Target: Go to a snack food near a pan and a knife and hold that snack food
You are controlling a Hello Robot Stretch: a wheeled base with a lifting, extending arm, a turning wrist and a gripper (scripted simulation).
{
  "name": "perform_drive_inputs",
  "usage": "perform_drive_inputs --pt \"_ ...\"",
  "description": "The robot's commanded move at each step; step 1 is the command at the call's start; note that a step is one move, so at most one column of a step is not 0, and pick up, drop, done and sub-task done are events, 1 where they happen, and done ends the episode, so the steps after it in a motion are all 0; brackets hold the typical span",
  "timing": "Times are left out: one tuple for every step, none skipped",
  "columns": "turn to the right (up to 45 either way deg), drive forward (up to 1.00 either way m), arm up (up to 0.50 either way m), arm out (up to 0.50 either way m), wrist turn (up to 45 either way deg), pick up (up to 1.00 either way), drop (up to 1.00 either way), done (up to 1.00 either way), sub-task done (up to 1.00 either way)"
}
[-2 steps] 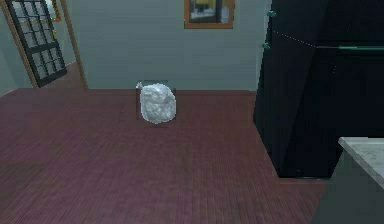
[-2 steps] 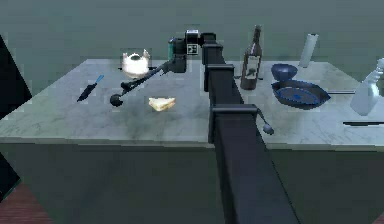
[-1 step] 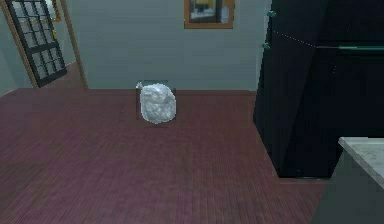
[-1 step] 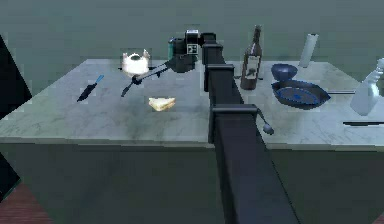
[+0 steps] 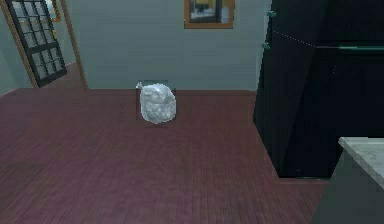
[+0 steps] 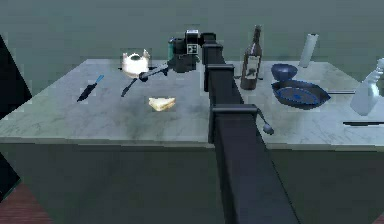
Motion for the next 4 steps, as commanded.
perform_drive_inputs --pt "0.0 0.0 -0.16 0.0 0.0 0.0 0.0 0.0 0.0" --pt "0.0 0.0 0.0 0.0 0.0 1.0 0.0 0.0 0.0" --pt "0.0 0.0 0.1 0.0 0.0 0.0 0.0 0.0 0.0" --pt "0.0 0.0 0.0 0.0 0.0 0.0 0.0 1.0 0.0"
